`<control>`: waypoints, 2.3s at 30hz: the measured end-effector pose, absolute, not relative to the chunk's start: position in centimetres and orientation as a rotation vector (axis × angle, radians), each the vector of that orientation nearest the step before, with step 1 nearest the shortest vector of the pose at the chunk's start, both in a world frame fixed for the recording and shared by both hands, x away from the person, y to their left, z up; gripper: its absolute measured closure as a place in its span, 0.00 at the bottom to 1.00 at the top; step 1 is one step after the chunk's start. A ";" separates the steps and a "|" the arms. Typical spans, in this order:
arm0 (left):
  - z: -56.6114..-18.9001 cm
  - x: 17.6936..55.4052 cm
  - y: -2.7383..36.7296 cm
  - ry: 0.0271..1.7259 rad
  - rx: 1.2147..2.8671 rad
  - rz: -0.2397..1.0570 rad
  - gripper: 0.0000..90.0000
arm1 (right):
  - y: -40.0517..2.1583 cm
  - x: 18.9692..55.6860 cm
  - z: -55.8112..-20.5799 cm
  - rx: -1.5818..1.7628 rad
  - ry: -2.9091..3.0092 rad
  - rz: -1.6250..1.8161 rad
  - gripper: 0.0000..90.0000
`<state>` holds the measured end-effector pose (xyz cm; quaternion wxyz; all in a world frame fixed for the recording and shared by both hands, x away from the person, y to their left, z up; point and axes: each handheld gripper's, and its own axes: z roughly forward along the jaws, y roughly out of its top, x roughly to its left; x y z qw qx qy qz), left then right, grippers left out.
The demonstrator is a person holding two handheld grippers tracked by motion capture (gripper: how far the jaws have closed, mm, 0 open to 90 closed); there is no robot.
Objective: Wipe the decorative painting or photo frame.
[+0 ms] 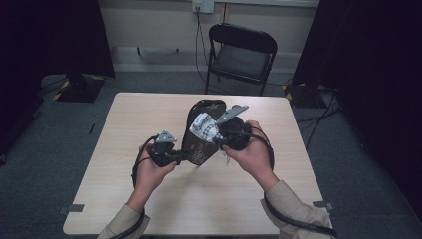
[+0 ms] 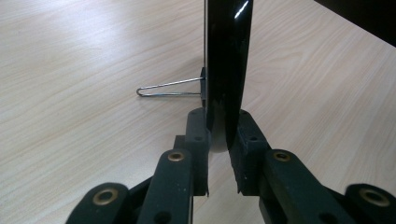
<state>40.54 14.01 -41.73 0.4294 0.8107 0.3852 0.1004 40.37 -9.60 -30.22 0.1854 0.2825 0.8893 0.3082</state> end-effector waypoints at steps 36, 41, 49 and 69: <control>-41.8 40.5 14.1 0.942 2.028 0.260 0.87 | -8.3 40.6 -40.9 0.864 2.653 0.734 0.84; -41.9 40.3 14.1 0.944 2.041 0.263 0.84 | -8.7 40.6 -43.2 0.898 2.679 0.707 0.84; -41.9 39.9 14.7 0.973 2.048 0.272 0.76 | -9.4 40.2 -46.3 0.925 2.711 0.660 0.84; -42.0 38.9 15.3 1.001 2.059 0.312 0.58 | -10.5 39.5 -34.4 0.840 2.529 0.839 0.84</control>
